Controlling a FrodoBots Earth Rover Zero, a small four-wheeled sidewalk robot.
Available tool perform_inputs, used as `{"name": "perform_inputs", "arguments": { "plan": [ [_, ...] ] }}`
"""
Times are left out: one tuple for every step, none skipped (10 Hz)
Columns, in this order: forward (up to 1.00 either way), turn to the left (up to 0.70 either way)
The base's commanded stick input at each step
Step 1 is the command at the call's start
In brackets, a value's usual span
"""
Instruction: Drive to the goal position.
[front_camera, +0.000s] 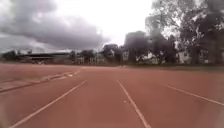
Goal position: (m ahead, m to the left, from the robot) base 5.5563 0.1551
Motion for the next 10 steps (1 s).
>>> {"name": "perform_inputs", "arguments": {
  "plan": [
    [0.45, 0.00],
    [0.45, 0.00],
    [0.45, 0.00],
    [0.45, 0.00],
    [0.45, 0.00],
    [0.45, 0.00],
    [0.45, 0.00],
    [0.45, 0.00],
    [0.45, 0.00],
    [0.45, 0.00]
  ]
}}
